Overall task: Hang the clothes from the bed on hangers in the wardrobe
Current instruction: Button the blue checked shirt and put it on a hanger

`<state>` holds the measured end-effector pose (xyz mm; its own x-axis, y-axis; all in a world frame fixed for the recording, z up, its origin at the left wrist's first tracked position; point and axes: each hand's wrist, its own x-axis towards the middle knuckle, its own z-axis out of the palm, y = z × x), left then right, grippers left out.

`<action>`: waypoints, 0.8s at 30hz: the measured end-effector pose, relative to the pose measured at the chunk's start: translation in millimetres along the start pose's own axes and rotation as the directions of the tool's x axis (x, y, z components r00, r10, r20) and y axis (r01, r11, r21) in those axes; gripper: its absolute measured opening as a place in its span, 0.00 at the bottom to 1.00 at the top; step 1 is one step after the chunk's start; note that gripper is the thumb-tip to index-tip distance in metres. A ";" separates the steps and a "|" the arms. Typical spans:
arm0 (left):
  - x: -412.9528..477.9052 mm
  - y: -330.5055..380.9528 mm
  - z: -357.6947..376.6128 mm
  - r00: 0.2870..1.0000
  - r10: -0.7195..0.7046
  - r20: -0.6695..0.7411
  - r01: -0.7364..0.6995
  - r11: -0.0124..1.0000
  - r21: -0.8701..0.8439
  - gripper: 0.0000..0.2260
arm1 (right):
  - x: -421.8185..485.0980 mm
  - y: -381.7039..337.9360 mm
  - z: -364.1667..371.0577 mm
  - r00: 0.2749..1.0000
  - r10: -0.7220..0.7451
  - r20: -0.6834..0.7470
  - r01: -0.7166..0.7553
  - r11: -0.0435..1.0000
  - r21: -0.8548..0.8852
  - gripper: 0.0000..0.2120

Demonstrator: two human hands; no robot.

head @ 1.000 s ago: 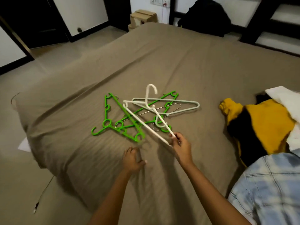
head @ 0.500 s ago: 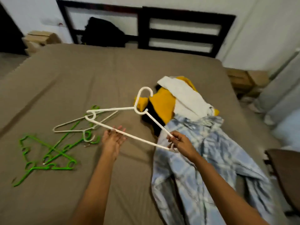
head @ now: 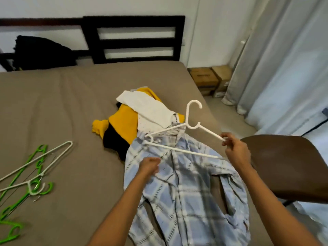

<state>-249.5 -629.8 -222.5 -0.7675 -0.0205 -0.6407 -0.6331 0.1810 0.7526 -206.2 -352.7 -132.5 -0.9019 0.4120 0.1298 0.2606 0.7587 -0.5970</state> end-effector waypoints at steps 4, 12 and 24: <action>41.7 39.3 9.7 0.892 0.266 -0.364 -0.150 0.937 0.316 0.26 | 26.5 31.2 -8.1 0.987 -0.059 -0.149 0.054 0.998 -0.036 0.22; 118.6 71.8 3.2 0.893 0.199 -0.403 0.088 0.802 0.591 0.28 | 81.7 56.1 13.1 0.965 -0.172 -0.200 0.174 0.985 -0.007 0.22; 102.5 72.1 -11.3 0.875 0.418 -0.243 -0.224 0.796 0.562 0.16 | 107.4 40.1 70.4 0.941 -0.340 -0.004 0.338 0.935 0.104 0.21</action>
<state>-374.9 -630.0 -232.2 -0.9610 -0.1813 -0.2088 -0.2752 0.7014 0.6575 -316.8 -313.5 -198.2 -0.9353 0.1319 0.3284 -0.0971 0.7967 -0.5965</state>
